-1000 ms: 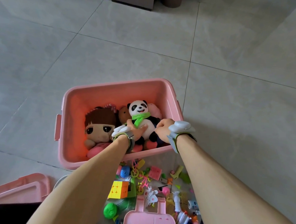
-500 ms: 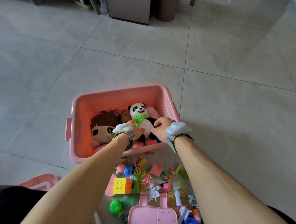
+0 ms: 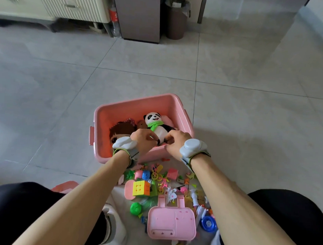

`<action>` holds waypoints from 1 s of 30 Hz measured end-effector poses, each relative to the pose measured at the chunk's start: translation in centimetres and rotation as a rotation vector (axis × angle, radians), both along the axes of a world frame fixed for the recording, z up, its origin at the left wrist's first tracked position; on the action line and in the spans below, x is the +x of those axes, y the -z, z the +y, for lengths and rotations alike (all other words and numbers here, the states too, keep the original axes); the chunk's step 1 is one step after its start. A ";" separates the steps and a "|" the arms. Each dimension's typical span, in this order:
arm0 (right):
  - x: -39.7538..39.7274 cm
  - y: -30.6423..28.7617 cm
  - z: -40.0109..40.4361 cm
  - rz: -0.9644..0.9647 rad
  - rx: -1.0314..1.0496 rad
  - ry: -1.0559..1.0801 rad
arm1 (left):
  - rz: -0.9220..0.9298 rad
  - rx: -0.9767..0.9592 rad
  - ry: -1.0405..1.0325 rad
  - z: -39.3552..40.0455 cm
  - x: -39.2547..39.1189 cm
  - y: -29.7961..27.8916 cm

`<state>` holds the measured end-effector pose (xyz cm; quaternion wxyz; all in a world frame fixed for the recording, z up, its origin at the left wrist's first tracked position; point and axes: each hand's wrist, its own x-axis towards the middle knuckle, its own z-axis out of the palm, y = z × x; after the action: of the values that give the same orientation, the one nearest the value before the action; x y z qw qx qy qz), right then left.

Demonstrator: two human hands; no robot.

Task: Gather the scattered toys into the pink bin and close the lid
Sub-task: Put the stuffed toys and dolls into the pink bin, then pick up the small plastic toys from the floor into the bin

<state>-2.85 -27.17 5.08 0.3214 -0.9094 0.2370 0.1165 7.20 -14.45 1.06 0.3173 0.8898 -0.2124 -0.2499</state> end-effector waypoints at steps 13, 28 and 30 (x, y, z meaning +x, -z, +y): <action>-8.9 3.7 4.0 0.056 0.070 0.047 | -0.088 0.101 0.193 6.0 -7.8 -0.2; -18.5 11.0 5.1 0.265 0.168 0.157 | 0.120 0.524 0.466 6.4 -15.1 8.5; -19.3 11.8 4.7 0.313 0.153 0.152 | 0.123 0.614 0.526 6.5 -15.8 9.7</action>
<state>-22.20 -22.43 -6.69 0.3566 -0.8325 0.3426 0.2497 -8.65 -7.94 -8.69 -0.0258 0.8419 -0.3288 -0.4271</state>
